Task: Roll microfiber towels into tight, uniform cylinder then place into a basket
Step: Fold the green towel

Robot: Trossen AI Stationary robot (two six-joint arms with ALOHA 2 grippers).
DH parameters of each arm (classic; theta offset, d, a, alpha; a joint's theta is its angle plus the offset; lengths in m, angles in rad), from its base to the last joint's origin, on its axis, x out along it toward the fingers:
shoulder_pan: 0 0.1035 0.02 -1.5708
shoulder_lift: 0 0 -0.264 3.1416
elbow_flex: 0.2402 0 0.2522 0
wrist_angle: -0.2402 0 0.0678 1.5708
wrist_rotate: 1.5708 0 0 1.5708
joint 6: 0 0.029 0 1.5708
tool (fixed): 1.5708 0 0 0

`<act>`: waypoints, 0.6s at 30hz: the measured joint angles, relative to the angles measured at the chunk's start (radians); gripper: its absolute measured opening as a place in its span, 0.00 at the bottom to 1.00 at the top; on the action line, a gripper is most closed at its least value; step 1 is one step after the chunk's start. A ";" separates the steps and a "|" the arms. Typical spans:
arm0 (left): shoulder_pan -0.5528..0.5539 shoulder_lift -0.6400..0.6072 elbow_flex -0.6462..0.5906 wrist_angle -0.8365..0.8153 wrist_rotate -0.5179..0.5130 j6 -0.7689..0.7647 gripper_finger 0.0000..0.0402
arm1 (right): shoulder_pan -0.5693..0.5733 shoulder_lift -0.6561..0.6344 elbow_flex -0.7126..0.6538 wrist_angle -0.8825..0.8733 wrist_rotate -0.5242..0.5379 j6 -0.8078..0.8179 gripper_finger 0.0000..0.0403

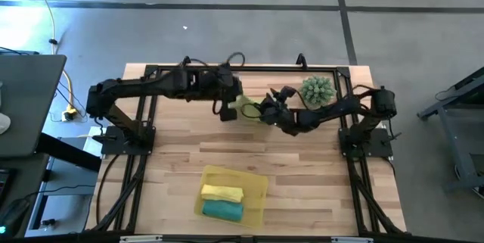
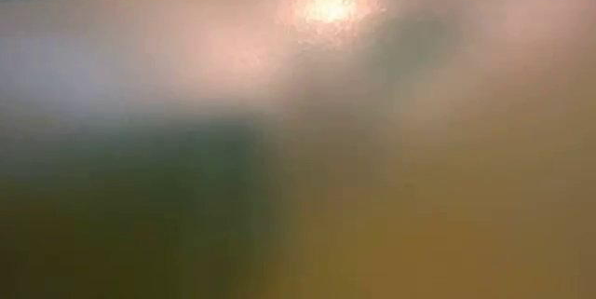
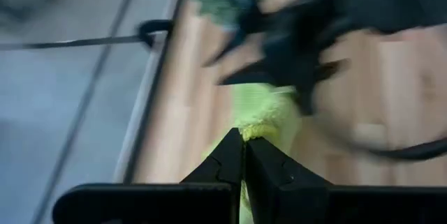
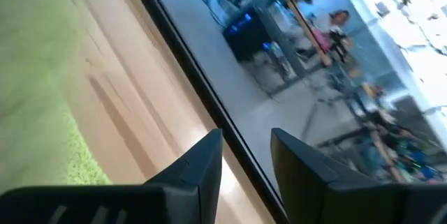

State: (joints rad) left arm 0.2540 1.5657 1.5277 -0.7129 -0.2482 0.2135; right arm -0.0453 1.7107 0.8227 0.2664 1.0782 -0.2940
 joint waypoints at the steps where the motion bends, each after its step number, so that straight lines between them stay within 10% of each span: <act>1: 0.006 0.000 0.033 -0.033 -0.025 0.004 0.00 | 0.008 -0.020 0.000 -0.003 -0.012 -0.001 0.29; 11: 0.131 -0.001 0.208 -0.114 -0.094 -0.014 0.00 | 0.197 -0.220 0.000 -0.013 -0.086 0.073 0.29; 18: 0.191 0.000 0.212 -0.169 0.098 -0.153 0.00 | 0.234 -0.176 0.000 0.044 -0.478 0.336 0.29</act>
State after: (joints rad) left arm 0.4449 1.5658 1.7401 -0.8822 -0.1504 0.0607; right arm 0.1892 1.5351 0.8227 0.3103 0.6006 0.0417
